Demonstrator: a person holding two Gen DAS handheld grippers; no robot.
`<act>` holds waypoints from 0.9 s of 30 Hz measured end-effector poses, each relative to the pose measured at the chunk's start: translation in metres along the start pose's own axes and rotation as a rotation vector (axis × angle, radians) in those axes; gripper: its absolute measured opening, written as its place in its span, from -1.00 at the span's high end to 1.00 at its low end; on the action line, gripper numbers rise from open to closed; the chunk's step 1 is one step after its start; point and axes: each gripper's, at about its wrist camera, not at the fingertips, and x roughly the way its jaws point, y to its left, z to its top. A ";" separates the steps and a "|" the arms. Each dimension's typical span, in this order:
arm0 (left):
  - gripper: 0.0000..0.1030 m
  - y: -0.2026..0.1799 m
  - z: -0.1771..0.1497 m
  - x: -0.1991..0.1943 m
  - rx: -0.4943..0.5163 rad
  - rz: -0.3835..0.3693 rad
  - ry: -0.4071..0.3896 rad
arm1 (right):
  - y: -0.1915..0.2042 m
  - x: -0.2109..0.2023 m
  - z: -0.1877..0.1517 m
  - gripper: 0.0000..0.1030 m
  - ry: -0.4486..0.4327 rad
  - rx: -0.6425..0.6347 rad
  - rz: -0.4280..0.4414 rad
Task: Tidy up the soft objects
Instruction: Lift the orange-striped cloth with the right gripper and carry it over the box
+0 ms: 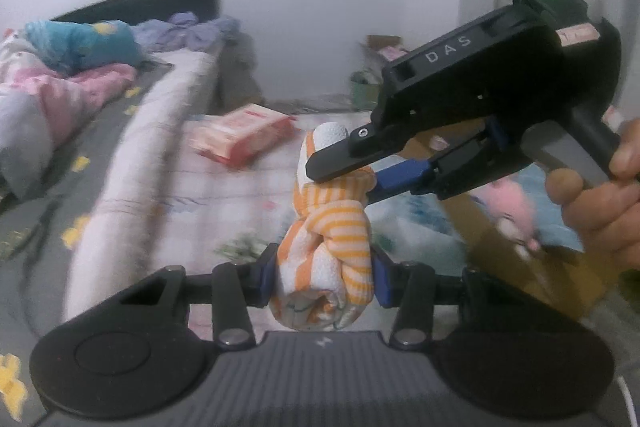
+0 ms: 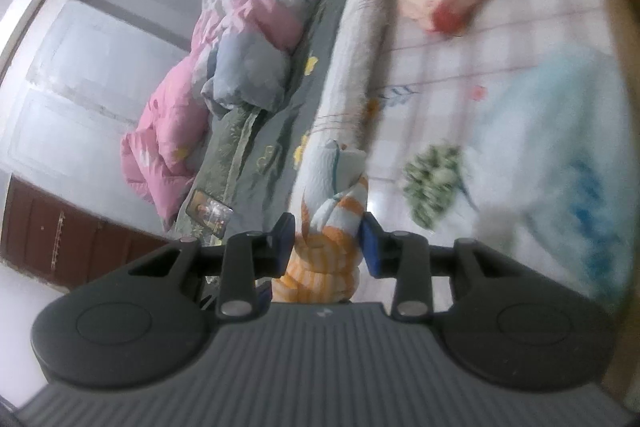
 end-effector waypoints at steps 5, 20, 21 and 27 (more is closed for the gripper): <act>0.08 -0.027 -0.010 0.003 -0.006 -0.088 0.027 | -0.032 -0.036 -0.028 0.33 -0.029 0.048 -0.023; 0.05 -0.108 -0.002 0.035 0.009 -0.332 0.088 | -0.102 -0.141 -0.073 0.34 -0.181 0.123 -0.083; 0.04 -0.114 -0.001 0.039 0.011 -0.351 0.094 | -0.106 -0.147 -0.074 0.35 -0.187 0.125 -0.089; -0.04 -0.148 0.002 0.056 0.050 -0.450 0.119 | -0.125 -0.180 -0.084 0.44 -0.249 0.109 -0.126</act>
